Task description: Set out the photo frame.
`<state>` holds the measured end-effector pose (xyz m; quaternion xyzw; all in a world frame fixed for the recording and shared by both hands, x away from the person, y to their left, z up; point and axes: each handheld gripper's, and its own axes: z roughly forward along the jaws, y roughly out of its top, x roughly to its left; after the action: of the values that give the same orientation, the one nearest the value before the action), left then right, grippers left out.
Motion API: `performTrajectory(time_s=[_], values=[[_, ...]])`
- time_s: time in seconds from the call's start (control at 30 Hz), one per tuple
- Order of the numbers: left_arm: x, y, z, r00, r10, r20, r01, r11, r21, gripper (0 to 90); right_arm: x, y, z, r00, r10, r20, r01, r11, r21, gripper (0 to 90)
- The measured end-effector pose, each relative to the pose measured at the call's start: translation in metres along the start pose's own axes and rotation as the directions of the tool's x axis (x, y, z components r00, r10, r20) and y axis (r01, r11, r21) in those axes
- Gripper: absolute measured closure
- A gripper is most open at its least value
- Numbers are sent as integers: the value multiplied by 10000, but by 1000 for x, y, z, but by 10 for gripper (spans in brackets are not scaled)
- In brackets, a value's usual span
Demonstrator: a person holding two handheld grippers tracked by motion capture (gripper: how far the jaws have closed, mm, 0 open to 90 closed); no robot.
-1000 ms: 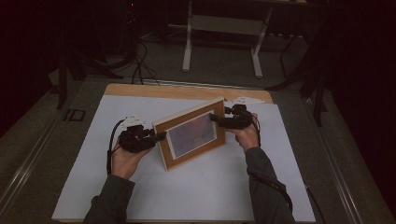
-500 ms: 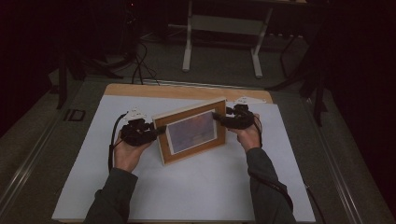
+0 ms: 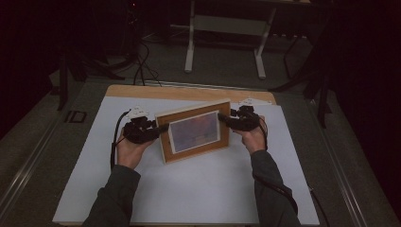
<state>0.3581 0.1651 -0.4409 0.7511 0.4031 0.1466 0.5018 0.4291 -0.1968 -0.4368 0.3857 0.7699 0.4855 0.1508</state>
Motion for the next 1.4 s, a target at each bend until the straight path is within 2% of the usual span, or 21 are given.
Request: performTrajectory(time_s=[0.17,0.37,0.63,0.87,1.1,1.4], values=[[2,1,2,10000,32,90,-32,10000,14,644,-1,-2,-3,10000,30,76,-30,10000,-5,498],[7,5,7,9997,-163,197,162,9999,54,630,1,-3,-7,9994,117,325,-119,9999,57,516],[10,7,14,9987,-341,373,346,9993,-121,609,2,-9,-15,9986,142,513,-143,9999,25,558],[17,10,19,9961,-585,661,599,9980,-202,597,4,-12,-21,9973,141,726,-147,9999,85,581],[22,13,24,9940,-746,801,770,9967,-270,578,6,-15,-26,9960,331,830,-339,9994,82,606],[25,15,29,9924,-693,1017,725,9970,-283,562,9,-19,-32,9951,529,840,-533,9986,25,610]])
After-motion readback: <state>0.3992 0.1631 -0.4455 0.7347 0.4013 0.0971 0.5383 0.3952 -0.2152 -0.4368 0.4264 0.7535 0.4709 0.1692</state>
